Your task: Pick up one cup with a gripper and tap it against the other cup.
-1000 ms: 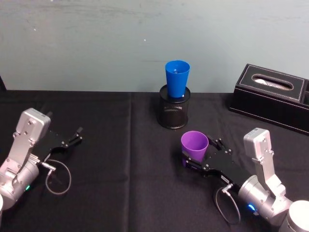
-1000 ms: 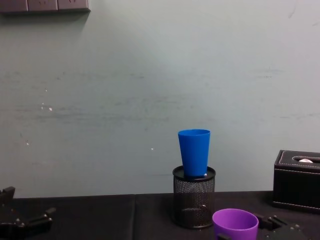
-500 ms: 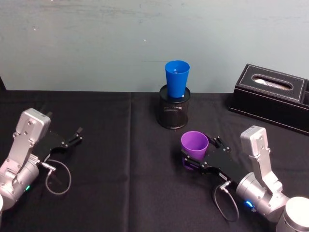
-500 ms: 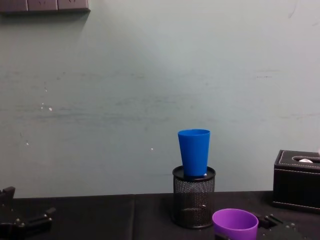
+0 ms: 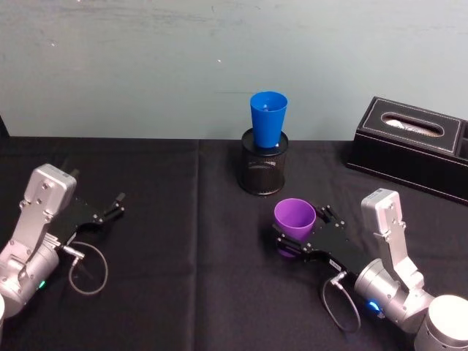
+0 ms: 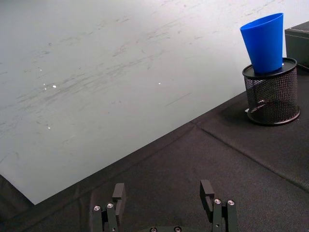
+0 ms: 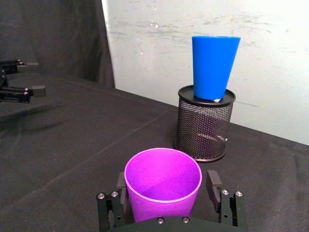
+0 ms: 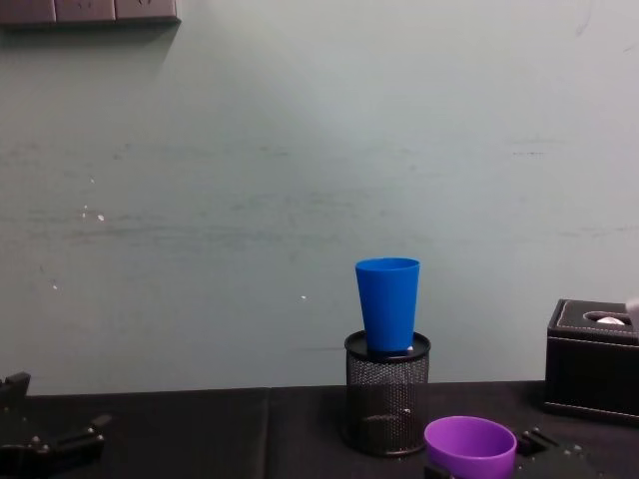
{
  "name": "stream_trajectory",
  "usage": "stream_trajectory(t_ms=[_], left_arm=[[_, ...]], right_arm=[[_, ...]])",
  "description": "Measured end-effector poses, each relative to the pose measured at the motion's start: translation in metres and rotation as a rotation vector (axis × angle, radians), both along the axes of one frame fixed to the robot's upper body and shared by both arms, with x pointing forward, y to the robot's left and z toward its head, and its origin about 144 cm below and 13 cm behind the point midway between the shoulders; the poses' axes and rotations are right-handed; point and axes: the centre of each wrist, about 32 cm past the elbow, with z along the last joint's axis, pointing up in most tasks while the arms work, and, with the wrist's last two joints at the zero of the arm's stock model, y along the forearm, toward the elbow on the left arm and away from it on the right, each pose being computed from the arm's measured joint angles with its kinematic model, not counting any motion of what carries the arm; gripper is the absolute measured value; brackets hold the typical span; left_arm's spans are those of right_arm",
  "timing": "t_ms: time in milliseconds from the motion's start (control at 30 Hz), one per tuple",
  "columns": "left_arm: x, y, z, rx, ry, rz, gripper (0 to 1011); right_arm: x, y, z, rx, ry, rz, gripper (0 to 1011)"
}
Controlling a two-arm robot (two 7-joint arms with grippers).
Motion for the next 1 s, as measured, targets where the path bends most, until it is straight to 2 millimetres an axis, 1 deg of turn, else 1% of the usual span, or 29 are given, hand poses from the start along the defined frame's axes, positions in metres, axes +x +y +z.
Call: stream_trajectory(t_ms=[1000], left_arm=[[0.0, 0.0, 0.0, 0.0, 0.0, 0.0, 1011]], right_arm=[[-0.0007, 0.0002, 0.0003, -0.001, 0.002, 0.002, 1003]])
